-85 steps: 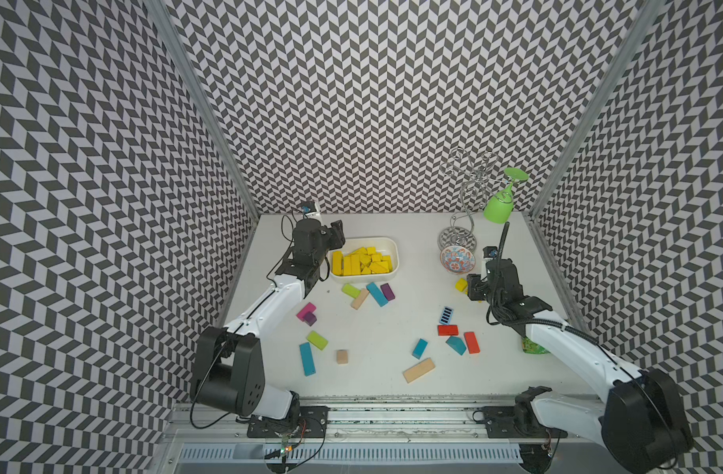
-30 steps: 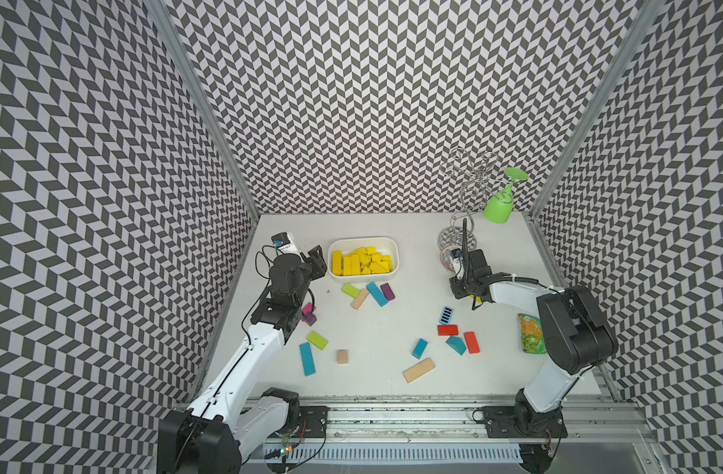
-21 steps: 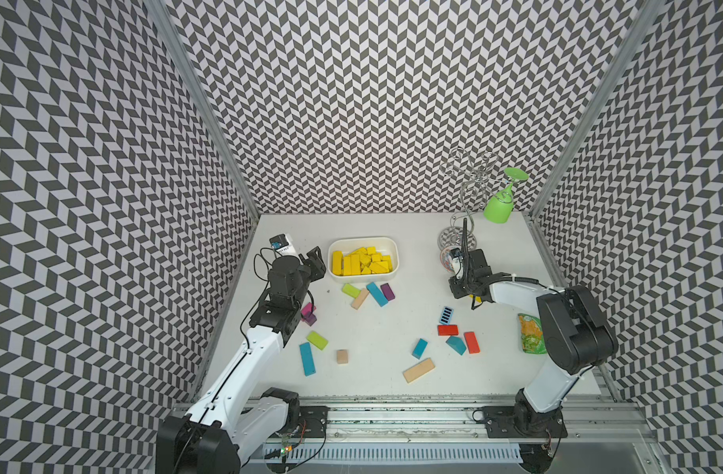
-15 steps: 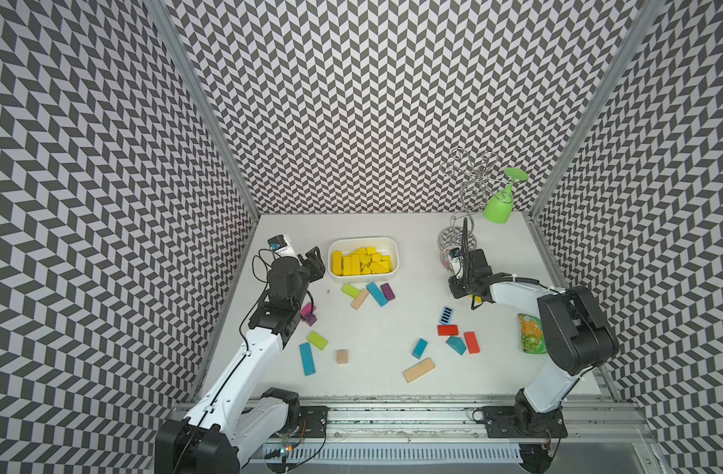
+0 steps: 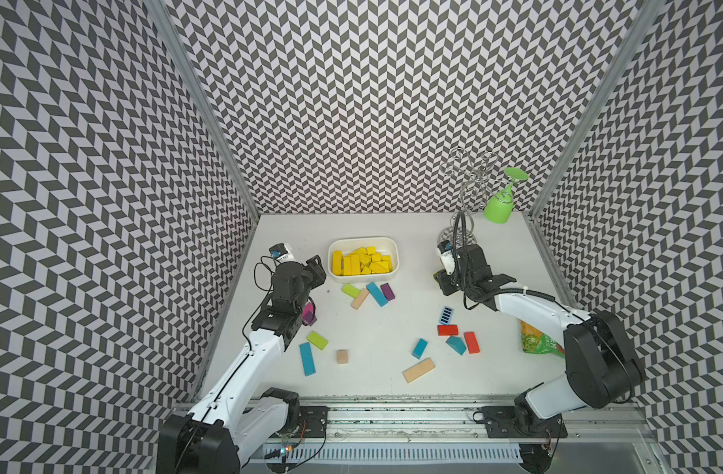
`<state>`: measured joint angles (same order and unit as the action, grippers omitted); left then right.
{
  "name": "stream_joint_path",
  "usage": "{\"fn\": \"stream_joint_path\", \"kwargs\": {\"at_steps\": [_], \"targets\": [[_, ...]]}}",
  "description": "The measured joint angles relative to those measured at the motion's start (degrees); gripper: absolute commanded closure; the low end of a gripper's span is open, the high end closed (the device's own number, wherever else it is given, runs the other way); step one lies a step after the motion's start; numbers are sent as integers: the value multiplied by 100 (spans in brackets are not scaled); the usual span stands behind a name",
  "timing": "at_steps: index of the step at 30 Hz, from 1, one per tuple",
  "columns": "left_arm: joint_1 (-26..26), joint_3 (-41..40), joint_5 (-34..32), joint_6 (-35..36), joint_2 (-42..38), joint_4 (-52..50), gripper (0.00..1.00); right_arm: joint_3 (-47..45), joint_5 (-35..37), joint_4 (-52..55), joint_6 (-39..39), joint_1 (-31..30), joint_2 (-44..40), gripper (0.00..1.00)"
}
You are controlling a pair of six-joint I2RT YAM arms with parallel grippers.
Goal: Pick out the yellow building blocks
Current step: Place the building block in the storage box.
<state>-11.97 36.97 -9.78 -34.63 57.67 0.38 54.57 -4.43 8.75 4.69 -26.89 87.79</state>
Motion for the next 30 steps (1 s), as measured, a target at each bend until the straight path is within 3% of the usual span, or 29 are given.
{"fn": "stream_joint_path", "kwargs": {"at_steps": [7,18,21,26,30], "targets": [[0,-162,66,-107,-4,-166,43,1346,-295,-210,46,-916,898,81],[0,-162,59,-107,-160,-223,43,2872,-48,-498,7,-1005,2763,78],[0,-177,50,-109,-236,-232,43,3093,85,-514,-24,-1005,3123,70],[0,-238,35,-114,-372,-278,43,3303,199,-553,-103,-1005,3368,48],[0,-273,-4,-122,-426,-308,43,3314,236,-564,-129,-1005,3373,38]]}}
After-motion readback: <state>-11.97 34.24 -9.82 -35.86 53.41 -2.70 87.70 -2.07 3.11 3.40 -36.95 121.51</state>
